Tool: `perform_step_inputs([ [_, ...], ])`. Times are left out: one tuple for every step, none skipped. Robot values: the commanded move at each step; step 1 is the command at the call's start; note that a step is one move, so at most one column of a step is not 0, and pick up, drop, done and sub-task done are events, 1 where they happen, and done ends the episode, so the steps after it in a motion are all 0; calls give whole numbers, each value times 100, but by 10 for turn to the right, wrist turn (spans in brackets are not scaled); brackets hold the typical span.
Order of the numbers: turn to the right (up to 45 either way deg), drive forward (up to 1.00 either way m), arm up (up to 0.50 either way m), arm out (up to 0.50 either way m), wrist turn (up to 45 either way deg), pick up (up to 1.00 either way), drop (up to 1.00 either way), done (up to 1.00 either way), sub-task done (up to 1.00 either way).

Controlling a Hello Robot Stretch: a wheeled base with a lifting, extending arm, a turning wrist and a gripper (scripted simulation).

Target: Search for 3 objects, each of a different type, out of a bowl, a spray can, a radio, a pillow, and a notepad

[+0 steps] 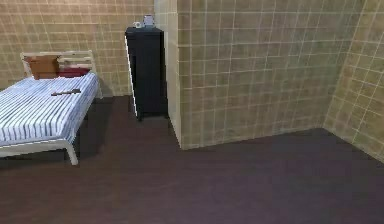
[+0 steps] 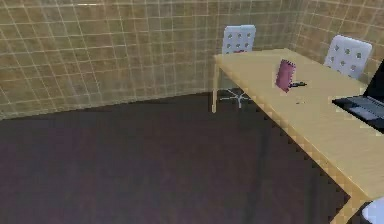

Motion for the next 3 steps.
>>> perform_step_inputs([
  [450, 0, 0, 0, 0, 0, 0, 0, 0],
  [450, 0, 0, 0, 0, 0, 0, 0, 0],
  [240, 0, 0, 0, 0, 0, 0, 0, 0],
])
